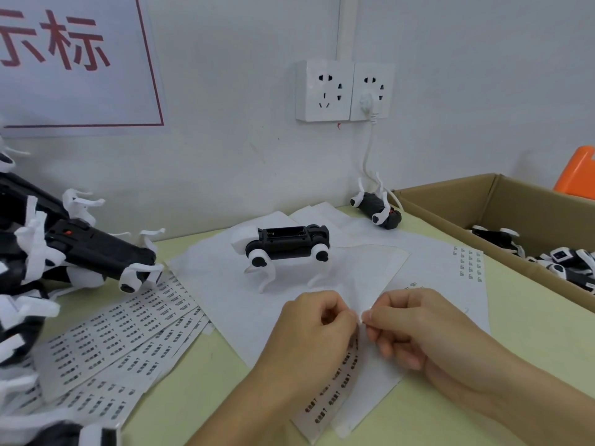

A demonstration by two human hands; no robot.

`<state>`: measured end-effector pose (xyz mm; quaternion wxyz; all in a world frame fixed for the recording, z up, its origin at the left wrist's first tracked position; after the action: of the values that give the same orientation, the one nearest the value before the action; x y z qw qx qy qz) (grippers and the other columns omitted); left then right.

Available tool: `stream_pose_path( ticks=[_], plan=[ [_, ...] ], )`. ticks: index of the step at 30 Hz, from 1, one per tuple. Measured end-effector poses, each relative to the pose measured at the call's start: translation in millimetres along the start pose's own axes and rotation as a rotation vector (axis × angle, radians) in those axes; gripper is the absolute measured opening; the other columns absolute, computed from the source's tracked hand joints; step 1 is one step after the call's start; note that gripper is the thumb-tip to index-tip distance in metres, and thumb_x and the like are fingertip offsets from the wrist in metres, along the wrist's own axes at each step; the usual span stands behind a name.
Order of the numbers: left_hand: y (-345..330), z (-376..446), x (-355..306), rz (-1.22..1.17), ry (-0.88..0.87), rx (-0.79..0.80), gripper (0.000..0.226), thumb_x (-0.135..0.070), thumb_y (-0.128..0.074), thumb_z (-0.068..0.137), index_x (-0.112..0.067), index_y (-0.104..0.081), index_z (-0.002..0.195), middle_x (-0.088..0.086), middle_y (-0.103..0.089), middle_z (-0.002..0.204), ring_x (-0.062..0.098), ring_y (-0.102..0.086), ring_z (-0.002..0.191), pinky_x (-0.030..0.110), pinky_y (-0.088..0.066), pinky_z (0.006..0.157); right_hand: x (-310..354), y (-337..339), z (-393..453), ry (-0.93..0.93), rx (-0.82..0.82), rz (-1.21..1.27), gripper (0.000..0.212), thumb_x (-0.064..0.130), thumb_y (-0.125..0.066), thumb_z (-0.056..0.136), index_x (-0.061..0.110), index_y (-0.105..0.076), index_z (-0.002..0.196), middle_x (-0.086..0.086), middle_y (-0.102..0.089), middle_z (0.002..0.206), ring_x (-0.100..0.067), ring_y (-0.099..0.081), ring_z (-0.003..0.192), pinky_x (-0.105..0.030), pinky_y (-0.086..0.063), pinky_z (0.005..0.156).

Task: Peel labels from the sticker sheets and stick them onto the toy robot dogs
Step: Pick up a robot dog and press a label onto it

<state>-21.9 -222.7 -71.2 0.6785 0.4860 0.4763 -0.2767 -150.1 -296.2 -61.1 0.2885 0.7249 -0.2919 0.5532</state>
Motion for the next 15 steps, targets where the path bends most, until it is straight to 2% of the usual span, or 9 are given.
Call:
stream_pose_path(
  ticks=[5,9,11,13,15],
  plan=[
    [-0.1,-0.4,-1.4,0.002,0.014,0.004,0.023,-0.015,-0.057,0.089,-0.011,-0.062,0.066,-0.005,-0.061,0.061,0.010,-0.053,0.057,0.025,-0.045,0.060,0.4,0.2,-0.9,-0.031,-0.004,-0.002,0.031,0.000,-0.062,0.087,0.007,-0.061,0.057,-0.012,-0.063,0.063,-0.011,-0.048,0.041,-0.018,-0.030,0.035],
    [1.3,-0.8,-0.4,-0.011,0.030,-0.016,0.022,-0.015,-0.057,0.084,-0.010,-0.060,0.063,0.004,-0.063,0.061,0.011,-0.054,0.054,0.026,-0.046,0.058,0.7,2.9,-2.5,-0.078,-0.006,-0.042,0.017,0.004,-0.059,0.087,0.006,-0.055,0.070,-0.012,-0.063,0.064,-0.015,-0.049,0.043,-0.020,-0.030,0.035],
    [1.8,-1.1,0.3,-0.012,0.033,-0.039,0.021,-0.015,-0.057,0.085,-0.008,-0.060,0.066,0.007,-0.067,0.064,0.011,-0.056,0.053,0.025,-0.047,0.056,2.3,5.8,-4.5,-0.123,0.007,-0.121,0.012,0.010,-0.058,0.088,0.005,-0.055,0.077,-0.011,-0.063,0.062,-0.016,-0.048,0.043,-0.021,-0.031,0.035],
    [2.3,-1.6,1.2,-0.029,0.037,-0.077,0.021,-0.014,-0.056,0.087,-0.008,-0.061,0.067,0.007,-0.069,0.066,0.009,-0.060,0.051,0.024,-0.048,0.055,4.8,13.2,-6.5,-0.162,-0.006,-0.288,0.017,0.019,-0.056,0.090,0.005,-0.059,0.083,-0.009,-0.063,0.057,-0.015,-0.046,0.040,-0.020,-0.030,0.035],
    [3.3,-2.0,1.9,-0.071,0.032,-0.131,0.021,-0.012,-0.056,0.089,-0.008,-0.060,0.068,0.008,-0.070,0.067,0.010,-0.063,0.050,0.026,-0.051,0.053,9.5,22.2,-8.2,-0.161,-0.024,-0.483,0.028,0.026,-0.053,0.093,0.007,-0.064,0.075,-0.005,-0.060,0.050,-0.013,-0.041,0.035,-0.018,-0.026,0.034]
  ],
)
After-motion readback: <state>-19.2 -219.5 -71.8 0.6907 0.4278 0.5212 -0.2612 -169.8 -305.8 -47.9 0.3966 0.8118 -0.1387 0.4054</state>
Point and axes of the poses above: each hand's wrist, its own z-axis towards the middle knuckle, its own y-axis out of the back of the hand, x = y × z, the point moved 4 cm from there along z, towards the middle knuckle
